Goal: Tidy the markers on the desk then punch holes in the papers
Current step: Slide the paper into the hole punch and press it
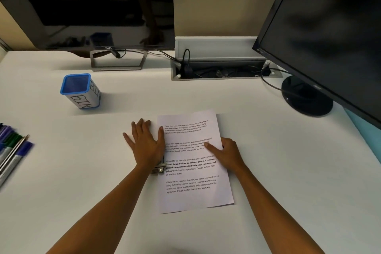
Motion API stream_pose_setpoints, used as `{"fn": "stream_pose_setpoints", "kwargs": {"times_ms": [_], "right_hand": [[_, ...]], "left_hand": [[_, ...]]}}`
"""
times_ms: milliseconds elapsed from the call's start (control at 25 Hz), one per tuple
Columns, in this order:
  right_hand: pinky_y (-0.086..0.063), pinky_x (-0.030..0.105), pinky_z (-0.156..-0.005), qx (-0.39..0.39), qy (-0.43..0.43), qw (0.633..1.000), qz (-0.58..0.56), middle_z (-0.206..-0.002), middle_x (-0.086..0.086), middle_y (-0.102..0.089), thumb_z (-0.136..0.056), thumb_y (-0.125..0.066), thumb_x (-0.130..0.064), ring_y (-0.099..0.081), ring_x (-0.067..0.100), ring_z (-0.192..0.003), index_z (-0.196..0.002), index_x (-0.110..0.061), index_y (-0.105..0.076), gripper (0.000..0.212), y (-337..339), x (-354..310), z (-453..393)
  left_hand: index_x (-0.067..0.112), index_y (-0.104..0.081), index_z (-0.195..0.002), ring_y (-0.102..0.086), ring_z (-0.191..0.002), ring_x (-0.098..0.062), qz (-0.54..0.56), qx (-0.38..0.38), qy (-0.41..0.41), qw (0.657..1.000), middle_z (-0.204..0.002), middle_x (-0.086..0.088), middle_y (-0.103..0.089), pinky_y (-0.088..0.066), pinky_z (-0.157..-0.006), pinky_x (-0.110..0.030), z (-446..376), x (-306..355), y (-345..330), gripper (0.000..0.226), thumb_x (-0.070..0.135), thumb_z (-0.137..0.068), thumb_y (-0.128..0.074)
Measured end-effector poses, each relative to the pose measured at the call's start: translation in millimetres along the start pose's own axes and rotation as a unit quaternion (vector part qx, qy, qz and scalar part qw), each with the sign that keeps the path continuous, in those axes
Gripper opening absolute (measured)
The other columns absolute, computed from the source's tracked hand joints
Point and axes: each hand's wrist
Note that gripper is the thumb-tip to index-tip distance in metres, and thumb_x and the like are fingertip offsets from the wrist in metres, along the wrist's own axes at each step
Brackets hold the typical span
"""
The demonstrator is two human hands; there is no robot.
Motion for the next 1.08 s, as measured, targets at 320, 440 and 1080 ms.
{"fn": "stream_pose_setpoints", "kwargs": {"times_ms": [320,440,1080], "right_hand": [[-0.053,0.01,-0.067,0.0,0.006,1.0,0.0,-0.097,-0.007,-0.075,-0.083,-0.076,-0.035,-0.071,0.001,-0.086,-0.105,-0.015,-0.074,0.029,0,0,1],[-0.054,0.011,-0.067,0.001,0.01,1.0,0.004,-0.1,-0.005,-0.076,-0.083,-0.075,-0.036,-0.071,0.002,-0.086,-0.105,-0.016,-0.074,0.03,1,-1,1],[-0.052,0.01,-0.072,-0.007,0.029,1.0,0.004,-0.108,-0.003,-0.074,-0.087,-0.072,-0.032,-0.07,0.006,-0.09,-0.114,-0.016,-0.071,0.03,10,4,12]], "left_hand": [[0.018,-0.039,-0.143,-0.01,-0.152,-0.023,-0.023,-0.022,0.011,0.999,-0.157,-0.002,-0.03,0.007,-0.12,-0.056,1,5,3,0.06,0.057,-0.098,-0.034],[0.017,-0.039,-0.143,-0.012,-0.151,-0.025,-0.037,-0.036,0.021,0.998,-0.157,-0.002,-0.03,0.006,-0.119,-0.058,1,10,7,0.061,0.057,-0.097,-0.034],[0.01,-0.055,-0.123,-0.053,-0.12,-0.03,-0.211,-0.01,0.03,0.977,-0.122,-0.01,-0.061,-0.01,-0.115,-0.062,2,0,38,0.051,0.048,-0.095,-0.035]]}}
Point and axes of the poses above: each hand's wrist, its own z-axis away from the middle knuckle, its own y-axis out of the back of the hand, x = y × z
